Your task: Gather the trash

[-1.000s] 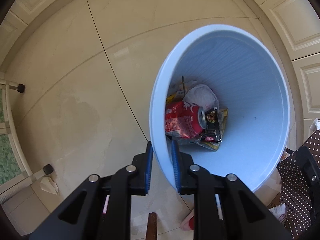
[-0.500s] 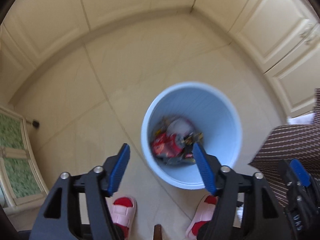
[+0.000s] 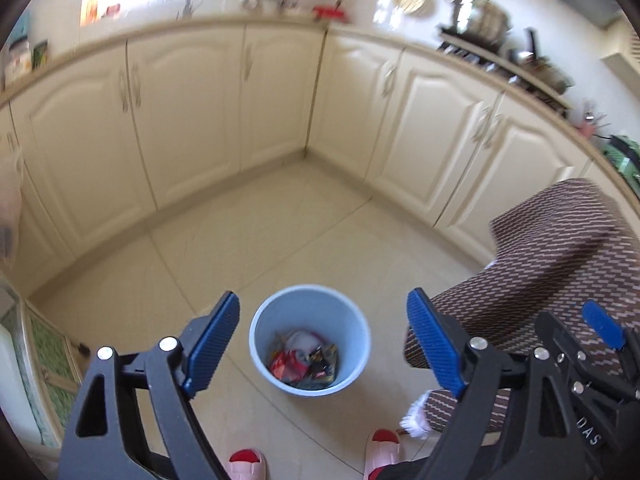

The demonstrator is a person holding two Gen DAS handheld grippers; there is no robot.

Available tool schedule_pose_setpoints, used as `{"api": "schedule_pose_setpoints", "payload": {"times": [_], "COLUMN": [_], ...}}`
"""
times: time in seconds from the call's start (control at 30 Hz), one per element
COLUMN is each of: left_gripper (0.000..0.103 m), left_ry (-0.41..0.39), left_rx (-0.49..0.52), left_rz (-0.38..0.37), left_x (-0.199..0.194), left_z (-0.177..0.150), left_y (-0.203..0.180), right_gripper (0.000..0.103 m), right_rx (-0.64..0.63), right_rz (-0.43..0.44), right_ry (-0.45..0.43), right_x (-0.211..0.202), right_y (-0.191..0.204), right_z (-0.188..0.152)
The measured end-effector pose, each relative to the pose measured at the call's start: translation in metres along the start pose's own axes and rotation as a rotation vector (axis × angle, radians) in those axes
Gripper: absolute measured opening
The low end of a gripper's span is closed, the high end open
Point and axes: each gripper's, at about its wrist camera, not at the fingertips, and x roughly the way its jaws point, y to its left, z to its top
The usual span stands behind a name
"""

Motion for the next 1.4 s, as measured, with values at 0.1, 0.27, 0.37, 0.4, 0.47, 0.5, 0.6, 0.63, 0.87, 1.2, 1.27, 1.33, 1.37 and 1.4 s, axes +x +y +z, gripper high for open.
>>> {"api": "schedule_pose_setpoints", "payload": {"times": [0.1,0.27,0.37,0.4,0.47,0.5,0.6,0.63,0.87,1.2,1.27,1.33,1.37,1.4], "left_gripper": [0.084,0.084,0.084,0.084,0.086,0.086,0.090,0.091,0.095,0.095,0.095,0.095,0.095,0.095], "left_ry": [-0.063,-0.161,-0.223,-0.244,-0.267,-0.277,-0.311,-0.328,-0.409,-0.449,-0.459,-0.461,-0.462,-0.461], "left_rx": [0.044,0.121,0.148,0.159,0.177,0.183,0.212,0.216,0.228,0.253,0.257,0.262,0.263,0.264], "left_rz": [-0.010,-0.051,-0.080,-0.094,-0.107,-0.112,-0.150,-0.162,-0.188,-0.195,-0.190,-0.178,-0.174,-0.170], "left_x": [-0.047,-0.119,-0.160,-0.177,-0.199,-0.207,-0.238,-0.249,-0.296,-0.318,-0.319,-0.318,-0.317,-0.317], "left_z": [0.002,0.001,0.000,0.000,-0.002,-0.002,-0.007,-0.008,-0.015,-0.026,-0.027,-0.029,-0.029,-0.029], "left_y": [-0.017,-0.048,-0.063,-0.069,-0.078,-0.081,-0.091,-0.094,-0.111,-0.124,-0.124,-0.126,-0.126,-0.126], "right_gripper": [0.080,0.084,0.085,0.085,0.085,0.087,0.088,0.089,0.094,0.095,0.095,0.095,0.095,0.095], "right_rx": [0.003,0.002,0.019,0.026,0.036,0.039,0.049,0.049,0.059,0.067,0.066,0.066,0.066,0.066], "right_rz": [-0.020,-0.066,-0.088,-0.093,-0.114,-0.118,-0.127,-0.132,-0.179,-0.200,-0.203,-0.205,-0.207,-0.207], "right_ry": [-0.069,-0.197,-0.255,-0.267,-0.300,-0.316,-0.360,-0.375,-0.459,-0.484,-0.486,-0.487,-0.487,-0.486], "right_x": [-0.044,-0.125,-0.167,-0.178,-0.202,-0.214,-0.248,-0.258,-0.304,-0.319,-0.320,-0.319,-0.319,-0.318], "right_y": [-0.010,-0.032,-0.045,-0.049,-0.059,-0.063,-0.077,-0.080,-0.100,-0.115,-0.115,-0.117,-0.118,-0.119], "right_z": [0.004,0.005,0.005,0.004,0.001,-0.001,-0.006,-0.009,-0.023,-0.031,-0.031,-0.031,-0.031,-0.031]}}
